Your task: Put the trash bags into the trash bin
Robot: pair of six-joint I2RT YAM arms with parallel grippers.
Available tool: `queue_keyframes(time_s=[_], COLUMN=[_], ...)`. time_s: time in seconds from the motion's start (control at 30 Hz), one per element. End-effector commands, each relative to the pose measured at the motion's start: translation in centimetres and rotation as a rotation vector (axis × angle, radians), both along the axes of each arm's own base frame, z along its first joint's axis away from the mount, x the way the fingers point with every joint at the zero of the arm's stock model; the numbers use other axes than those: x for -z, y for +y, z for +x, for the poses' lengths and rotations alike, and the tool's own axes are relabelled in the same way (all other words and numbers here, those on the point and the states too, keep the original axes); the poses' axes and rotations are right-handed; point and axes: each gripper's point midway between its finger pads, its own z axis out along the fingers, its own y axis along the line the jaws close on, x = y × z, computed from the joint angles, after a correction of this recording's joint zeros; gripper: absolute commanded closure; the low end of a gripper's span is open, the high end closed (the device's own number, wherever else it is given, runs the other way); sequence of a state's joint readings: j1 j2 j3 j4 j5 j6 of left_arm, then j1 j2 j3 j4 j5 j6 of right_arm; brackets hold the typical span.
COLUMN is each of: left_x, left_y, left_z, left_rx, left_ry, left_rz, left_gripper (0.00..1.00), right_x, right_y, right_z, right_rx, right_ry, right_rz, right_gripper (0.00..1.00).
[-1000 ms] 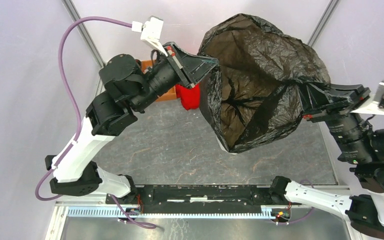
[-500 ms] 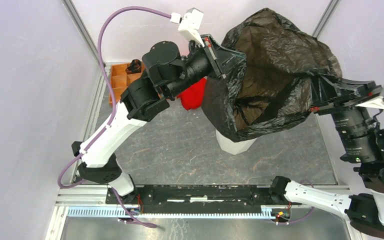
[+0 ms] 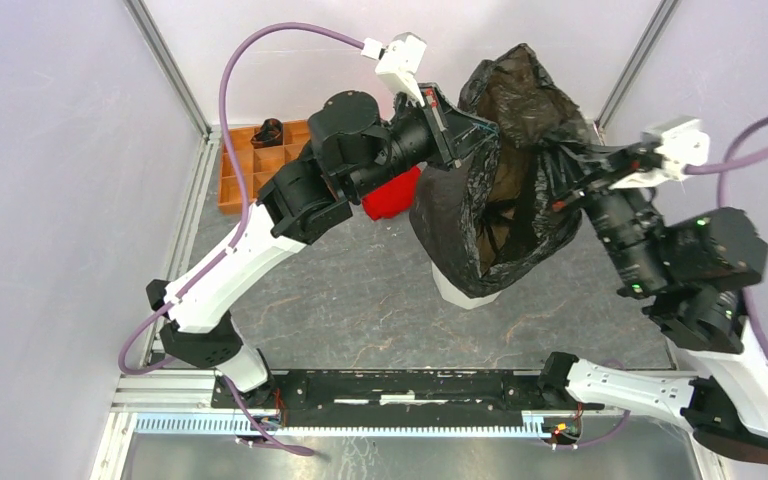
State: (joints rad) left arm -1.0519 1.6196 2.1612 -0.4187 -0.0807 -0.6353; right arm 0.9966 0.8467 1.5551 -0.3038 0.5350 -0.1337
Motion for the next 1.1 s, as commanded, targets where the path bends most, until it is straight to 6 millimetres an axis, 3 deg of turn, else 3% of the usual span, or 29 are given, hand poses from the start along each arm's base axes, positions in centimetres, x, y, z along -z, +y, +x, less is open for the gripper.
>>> queue_keyframes(time_s=[0.0,0.1,0.17,0.3,0.5,0.6,0.87,1.07], left_x=[0.3,1.6,2.0,1.9,1.7,1.5,-0.2,-1.1], left_y=[2.0,1.7,1.2,0.3,-0.3,-0.8,-0.8,-0.8], left_z=[1.6,2.4,2.5,2.2,2.4,2.3,1.6,0.9], left_rx=[-0.087,-0.094,-0.081,-0.039,-0.030,-0.015,0.011,0.024], left_ry=[-0.007,0.016,0.023,0.022,0.016,0.016,-0.002,-0.011], left_rz=[0.016,0.039,0.043,0.030,0.014,0.000,-0.049,-0.077], left_gripper=[0.98,0.98,0.98,0.98,0.98,0.98,0.98,0.98], right_x=[0.9,3.0,3.9,2.4,1.2,1.4,1.5,3.0], right_y=[0.7,2.1,2.9,2.9,3.0,3.9,7.3,9.6], right_z=[0.6,1.4,1.5,0.1,-1.1,-1.0,-0.8,1.4], right_rx=[0.005,-0.002,-0.021,-0.107,-0.190,-0.215,-0.307,-0.255], right_ry=[0.003,0.049,0.079,0.059,0.109,0.140,0.180,0.243], right_rz=[-0.008,-0.038,-0.042,0.052,0.211,0.243,0.192,0.076], right_gripper=[1.00,0.99,0.93,0.89,0.69,0.54,0.02,0.02])
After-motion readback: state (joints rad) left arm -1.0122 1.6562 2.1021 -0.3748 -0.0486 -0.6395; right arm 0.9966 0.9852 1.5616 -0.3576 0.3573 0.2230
